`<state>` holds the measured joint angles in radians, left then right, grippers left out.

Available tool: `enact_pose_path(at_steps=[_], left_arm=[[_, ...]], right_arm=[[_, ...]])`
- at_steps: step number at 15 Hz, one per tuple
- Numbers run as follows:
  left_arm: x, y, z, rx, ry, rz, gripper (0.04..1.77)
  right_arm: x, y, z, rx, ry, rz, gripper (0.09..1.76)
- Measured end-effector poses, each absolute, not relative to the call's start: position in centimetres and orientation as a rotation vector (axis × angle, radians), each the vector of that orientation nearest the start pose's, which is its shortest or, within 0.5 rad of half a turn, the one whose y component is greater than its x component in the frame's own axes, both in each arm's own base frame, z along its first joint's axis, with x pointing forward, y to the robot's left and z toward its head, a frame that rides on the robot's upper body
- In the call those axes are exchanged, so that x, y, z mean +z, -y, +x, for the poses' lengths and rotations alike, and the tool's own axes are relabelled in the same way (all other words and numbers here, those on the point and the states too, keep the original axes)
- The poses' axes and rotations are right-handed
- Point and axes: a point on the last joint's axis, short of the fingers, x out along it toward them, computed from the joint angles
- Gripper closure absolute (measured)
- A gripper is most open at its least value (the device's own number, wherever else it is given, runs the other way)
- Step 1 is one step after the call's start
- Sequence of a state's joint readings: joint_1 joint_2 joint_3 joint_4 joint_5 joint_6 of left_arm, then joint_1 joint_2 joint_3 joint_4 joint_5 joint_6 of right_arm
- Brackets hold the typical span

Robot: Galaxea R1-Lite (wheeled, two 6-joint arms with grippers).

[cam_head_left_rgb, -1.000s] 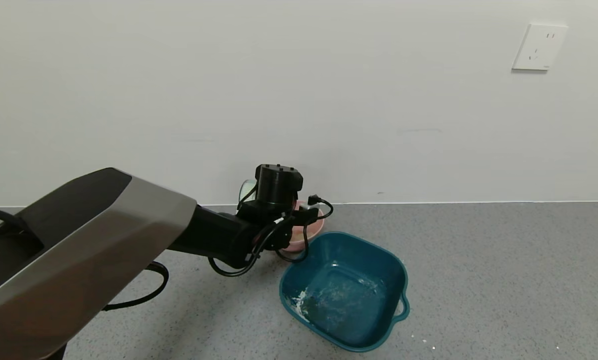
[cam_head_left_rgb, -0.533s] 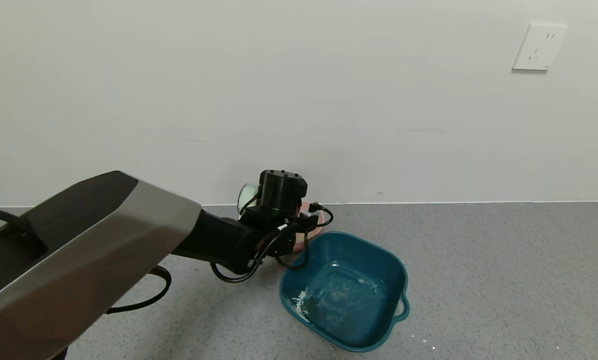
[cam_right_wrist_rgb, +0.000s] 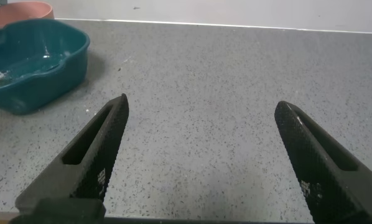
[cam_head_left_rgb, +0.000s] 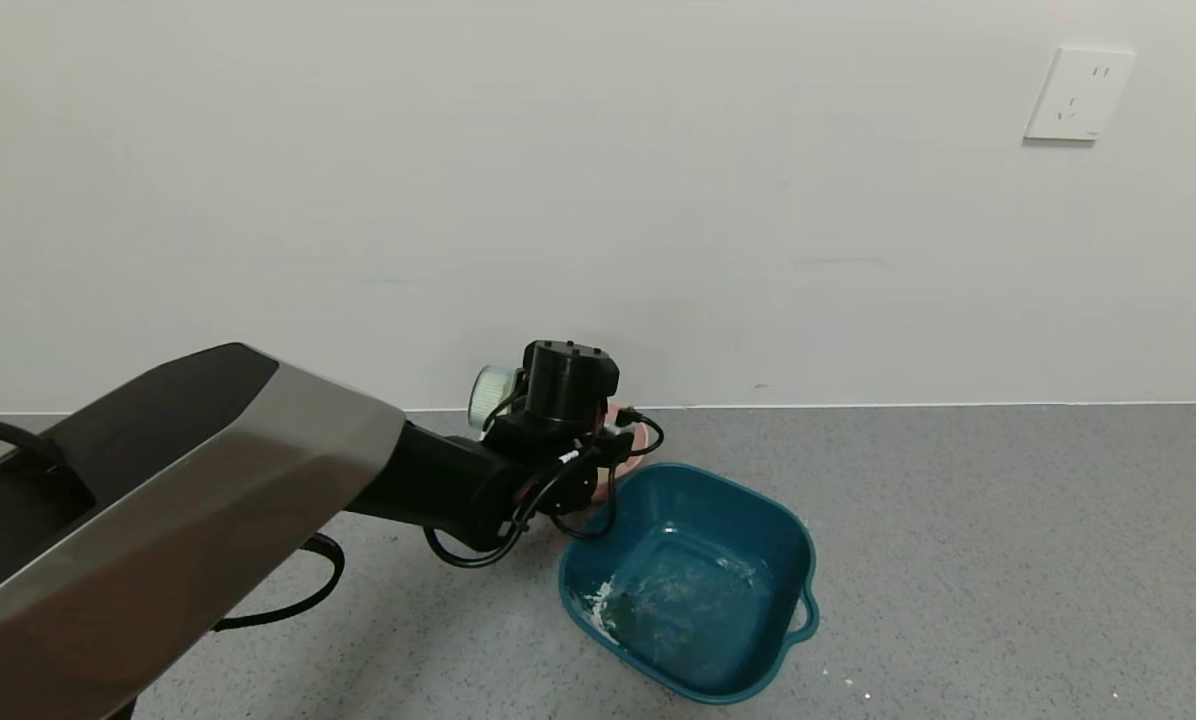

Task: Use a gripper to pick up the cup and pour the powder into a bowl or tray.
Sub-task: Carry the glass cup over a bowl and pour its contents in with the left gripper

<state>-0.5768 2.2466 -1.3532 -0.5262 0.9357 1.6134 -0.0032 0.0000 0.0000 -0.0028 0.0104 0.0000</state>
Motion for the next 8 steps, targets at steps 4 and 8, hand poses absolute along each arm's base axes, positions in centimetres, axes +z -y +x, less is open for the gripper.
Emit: enact_pose_path(at_steps=[4,8], left_arm=[[11.27,22.61,38.15,0.086,-0.532,1.843,0.51],[11.26,22.62,38.15,0.122,-0.559,1.853,0.51]], right_arm=[[7.58,-0.03,-2.28,0.007,0.003,0.000,0.14],[7.58,-0.03,-2.28,0.007,0.003,0.000,0.14]])
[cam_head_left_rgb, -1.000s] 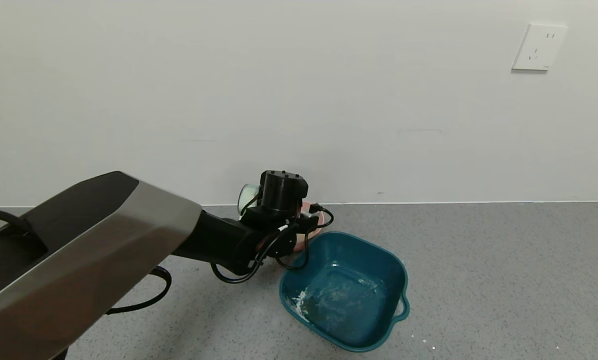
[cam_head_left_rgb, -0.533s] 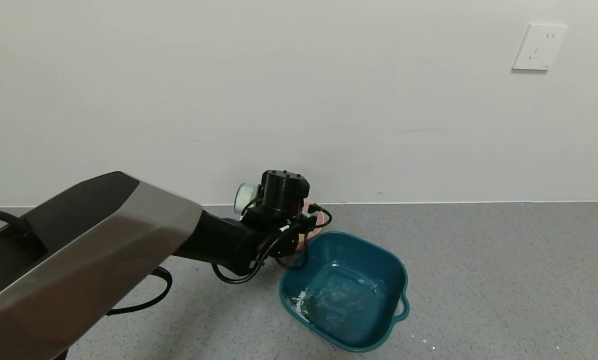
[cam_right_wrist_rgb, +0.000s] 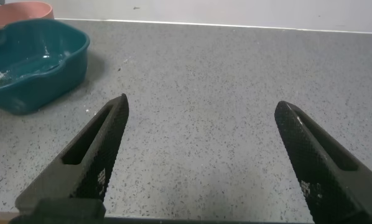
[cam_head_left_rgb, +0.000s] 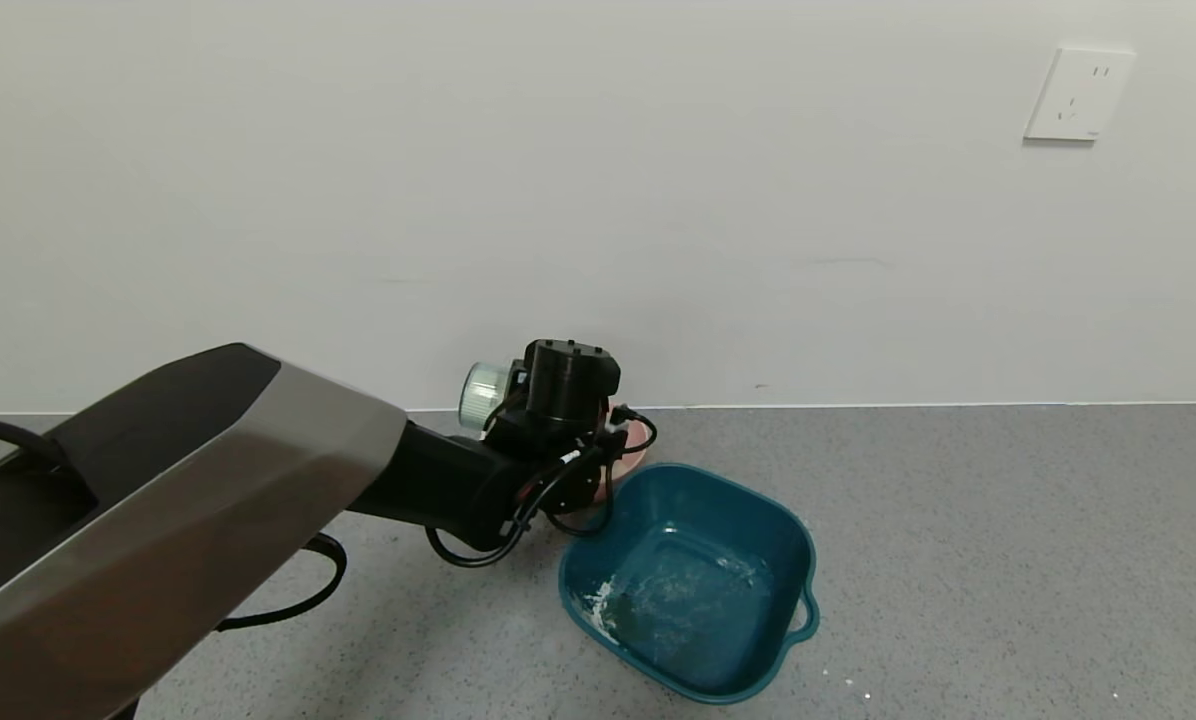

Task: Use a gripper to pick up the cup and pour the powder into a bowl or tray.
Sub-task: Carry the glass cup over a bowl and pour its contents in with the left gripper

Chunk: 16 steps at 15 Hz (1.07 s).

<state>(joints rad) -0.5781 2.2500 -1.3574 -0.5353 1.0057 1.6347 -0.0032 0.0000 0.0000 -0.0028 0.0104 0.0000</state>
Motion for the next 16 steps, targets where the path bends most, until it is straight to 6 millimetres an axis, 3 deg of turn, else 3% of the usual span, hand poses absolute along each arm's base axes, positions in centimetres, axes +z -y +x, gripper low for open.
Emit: enact_pose_path(at_steps=[16], left_arm=[[10.94,22.76,38.33,0.181,-0.584,1.852,0.51]], right_arm=[[7.58,-0.03,-2.28,0.007,0.003,0.000,0.14]])
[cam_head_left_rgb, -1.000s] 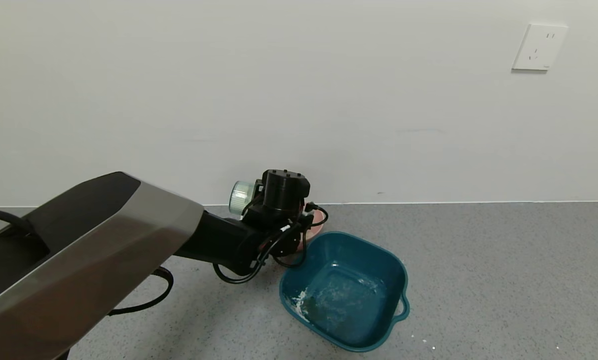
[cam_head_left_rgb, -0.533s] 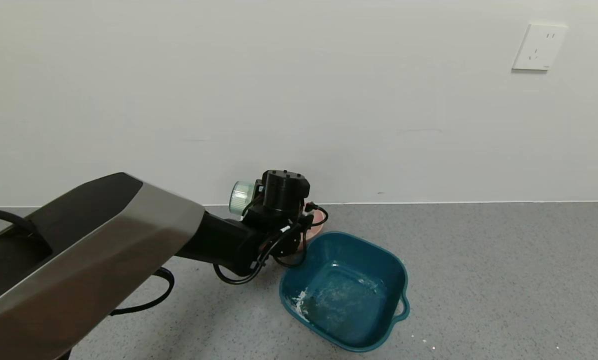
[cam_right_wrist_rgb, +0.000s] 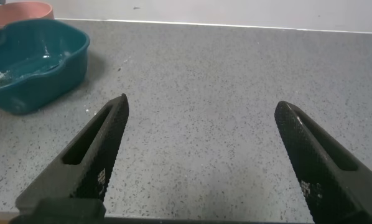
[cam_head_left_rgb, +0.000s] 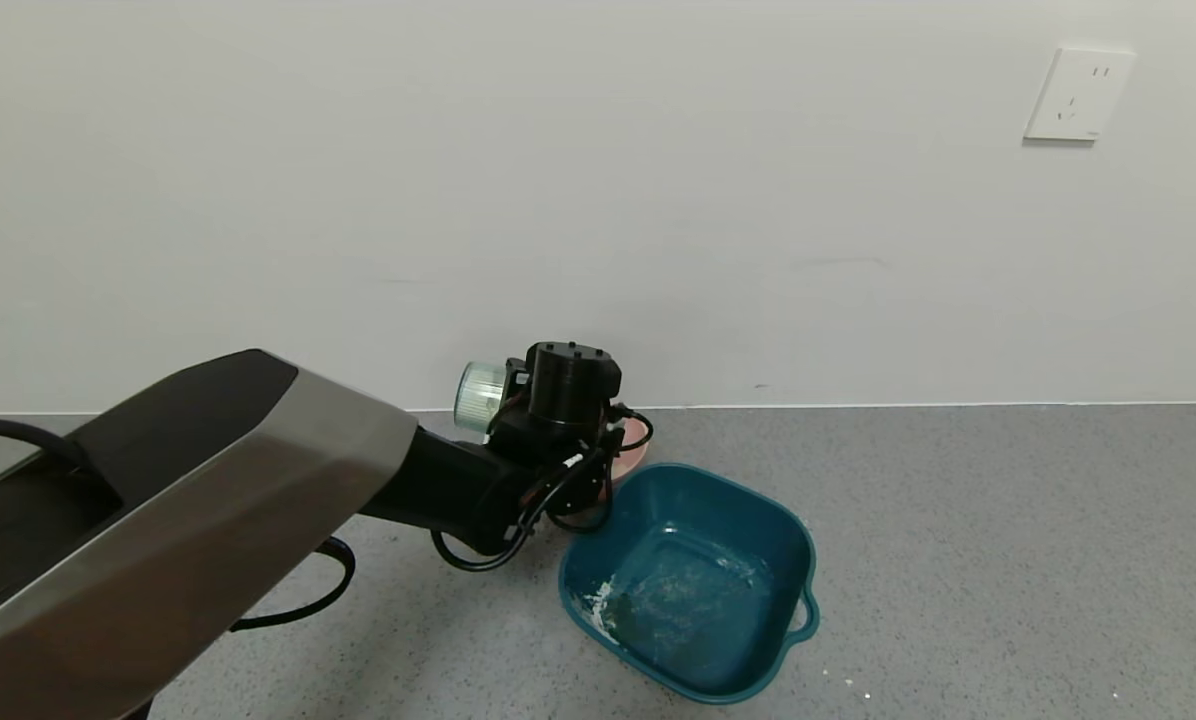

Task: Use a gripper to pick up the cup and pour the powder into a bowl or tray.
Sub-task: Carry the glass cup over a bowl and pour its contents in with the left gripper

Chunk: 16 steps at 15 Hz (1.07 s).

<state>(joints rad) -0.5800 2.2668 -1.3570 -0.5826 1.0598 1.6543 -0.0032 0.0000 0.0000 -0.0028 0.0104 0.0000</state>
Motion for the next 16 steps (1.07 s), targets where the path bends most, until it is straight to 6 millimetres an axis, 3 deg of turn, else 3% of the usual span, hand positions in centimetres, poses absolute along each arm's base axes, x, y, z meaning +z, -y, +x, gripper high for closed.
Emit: enact_pose_path(at_steps=[16], left_arm=[[10.53,23.61,37.83,0.201,-0.609,1.879,0.51]], right_arm=[[7.58,-0.03,-2.28,0.008,0.003,0.000,0.14]])
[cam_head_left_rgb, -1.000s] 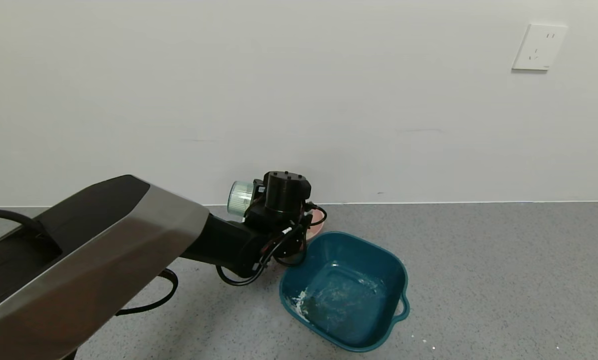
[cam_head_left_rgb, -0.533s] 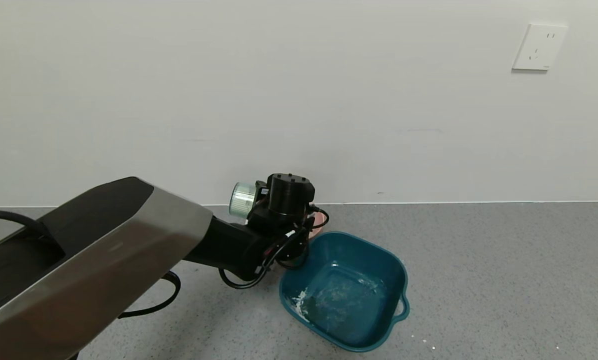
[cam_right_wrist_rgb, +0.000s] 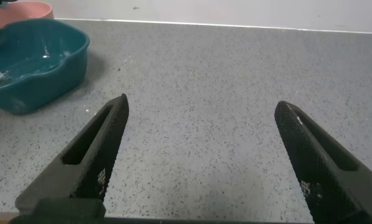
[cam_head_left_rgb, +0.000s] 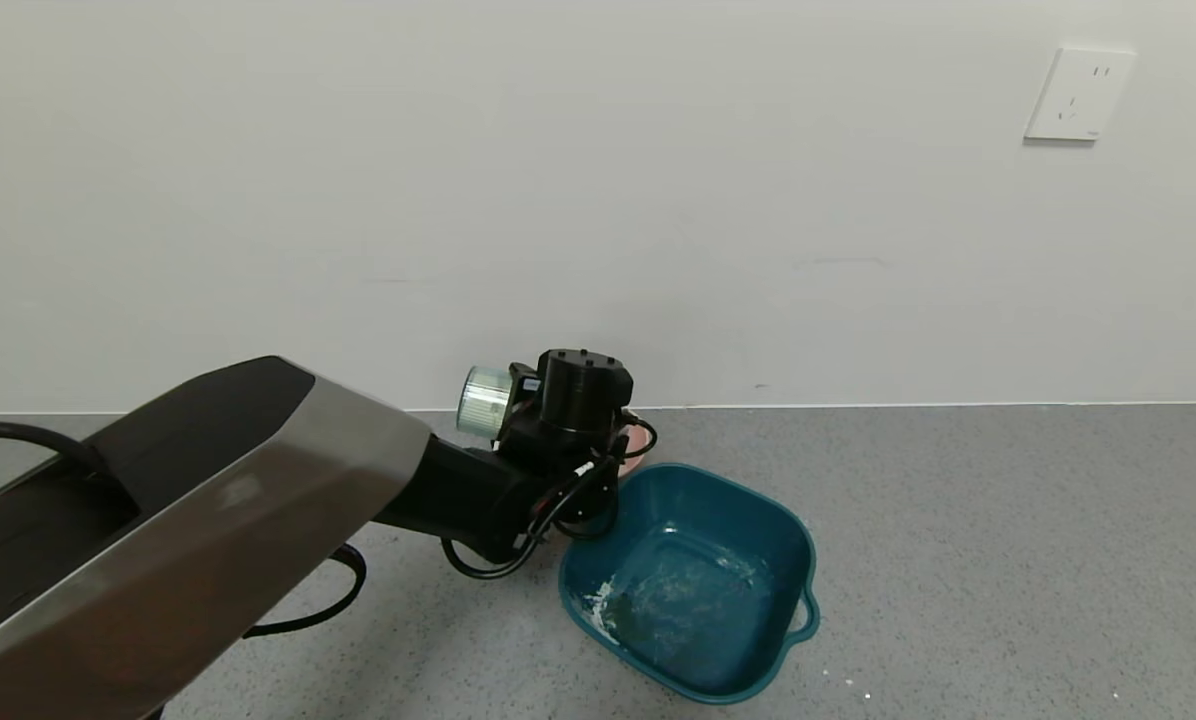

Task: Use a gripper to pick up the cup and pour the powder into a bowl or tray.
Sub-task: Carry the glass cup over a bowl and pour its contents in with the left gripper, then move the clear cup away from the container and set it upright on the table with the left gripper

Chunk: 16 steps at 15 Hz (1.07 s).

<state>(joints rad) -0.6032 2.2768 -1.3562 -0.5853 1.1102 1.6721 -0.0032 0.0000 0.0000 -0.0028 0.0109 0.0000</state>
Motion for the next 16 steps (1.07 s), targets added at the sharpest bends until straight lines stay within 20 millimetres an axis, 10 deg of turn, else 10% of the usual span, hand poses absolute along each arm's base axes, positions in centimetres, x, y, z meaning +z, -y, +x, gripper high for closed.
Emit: enact_pose_path(at_steps=[16], left_arm=[[12.8,21.7,37.0,0.247,-0.492,1.739,0.51]], right_arm=[[7.6,0.0,-2.3,0.007,0.003,0.000,0.14]])
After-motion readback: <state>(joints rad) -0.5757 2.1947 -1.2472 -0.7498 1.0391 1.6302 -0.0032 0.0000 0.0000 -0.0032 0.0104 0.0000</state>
